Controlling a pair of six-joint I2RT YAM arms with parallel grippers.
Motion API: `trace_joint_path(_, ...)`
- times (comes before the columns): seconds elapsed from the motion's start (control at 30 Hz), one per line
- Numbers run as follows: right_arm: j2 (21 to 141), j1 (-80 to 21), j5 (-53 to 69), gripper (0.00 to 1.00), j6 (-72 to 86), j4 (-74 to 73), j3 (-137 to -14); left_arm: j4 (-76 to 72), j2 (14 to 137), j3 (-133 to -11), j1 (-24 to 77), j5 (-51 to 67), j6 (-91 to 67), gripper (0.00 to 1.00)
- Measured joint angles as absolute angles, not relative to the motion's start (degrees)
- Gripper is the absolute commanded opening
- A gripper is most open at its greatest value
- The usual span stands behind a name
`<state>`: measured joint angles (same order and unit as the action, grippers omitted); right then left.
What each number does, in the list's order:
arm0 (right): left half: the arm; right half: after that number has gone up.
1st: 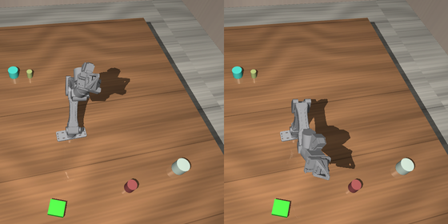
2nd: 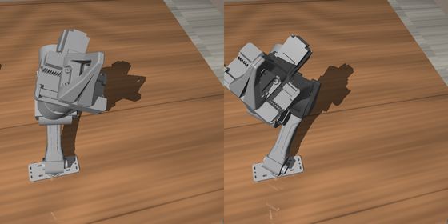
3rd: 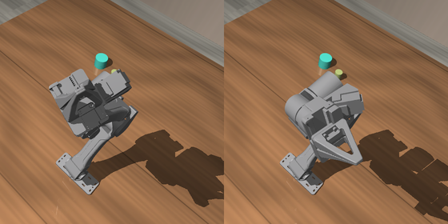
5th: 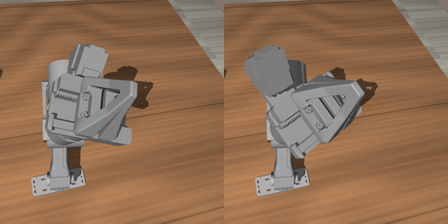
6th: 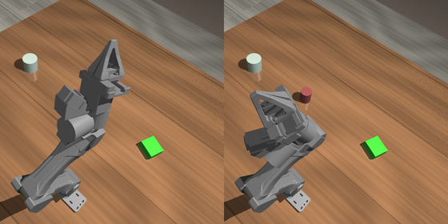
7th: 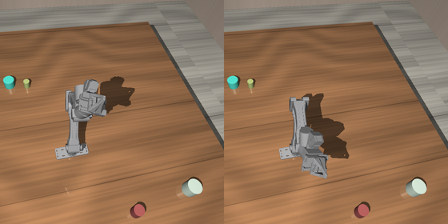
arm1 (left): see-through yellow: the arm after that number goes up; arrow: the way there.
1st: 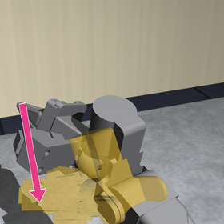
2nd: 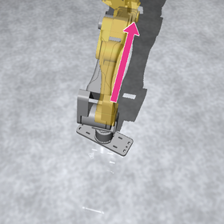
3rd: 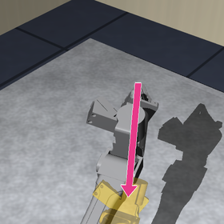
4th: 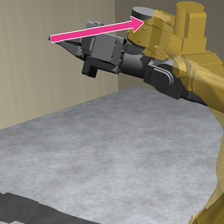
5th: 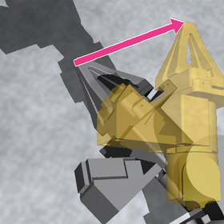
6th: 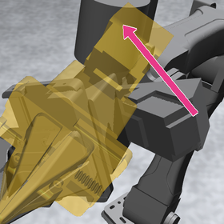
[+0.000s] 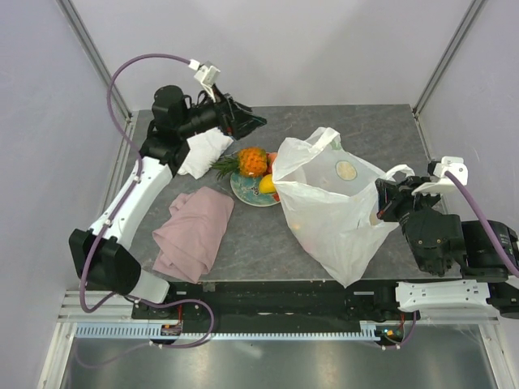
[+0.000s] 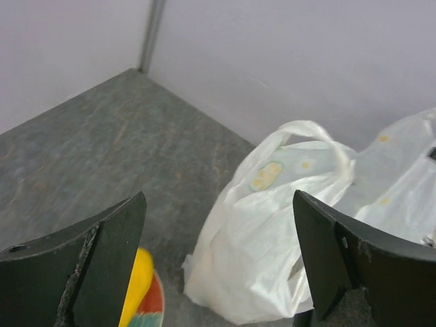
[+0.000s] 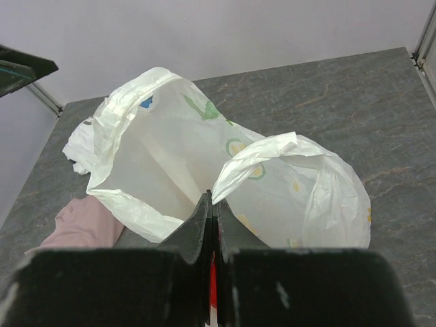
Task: Place the fruits into the plastic bag
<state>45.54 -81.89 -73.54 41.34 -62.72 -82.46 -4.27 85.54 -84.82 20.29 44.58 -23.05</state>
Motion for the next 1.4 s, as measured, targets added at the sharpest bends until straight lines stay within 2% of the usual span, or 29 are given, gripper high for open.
trace_joint_path(0.33,45.84,-81.89,-74.48,0.00,41.85,-63.09,-82.46,3.29,82.56,-68.40,5.21,26.30,-21.21,0.97)
trace_joint_path(0.6,45.87,-81.89,-74.46,0.00,42.68,-63.16,-82.30,-1.08,84.58,-53.95,-1.48,26.83,-27.18,0.96)
trace_joint_path(0.9,45.82,-81.89,-74.46,0.00,43.77,-63.61,-81.52,-14.59,91.31,-49.12,-2.98,34.96,-33.89,0.85)
trace_joint_path(1.03,45.82,-81.89,-74.43,0.00,44.16,-63.75,-81.21,-17.76,93.89,-49.10,-2.98,36.23,-34.81,0.72)
trace_joint_path(1.23,45.82,-81.89,-74.43,0.00,44.60,-63.90,-81.01,-20.32,97.06,-49.10,-2.98,36.45,-35.27,0.59)
trace_joint_path(1.4,45.82,-81.89,-74.46,0.00,44.84,-63.90,-81.01,-21.21,99.35,-49.12,-2.98,36.56,-35.35,0.58)
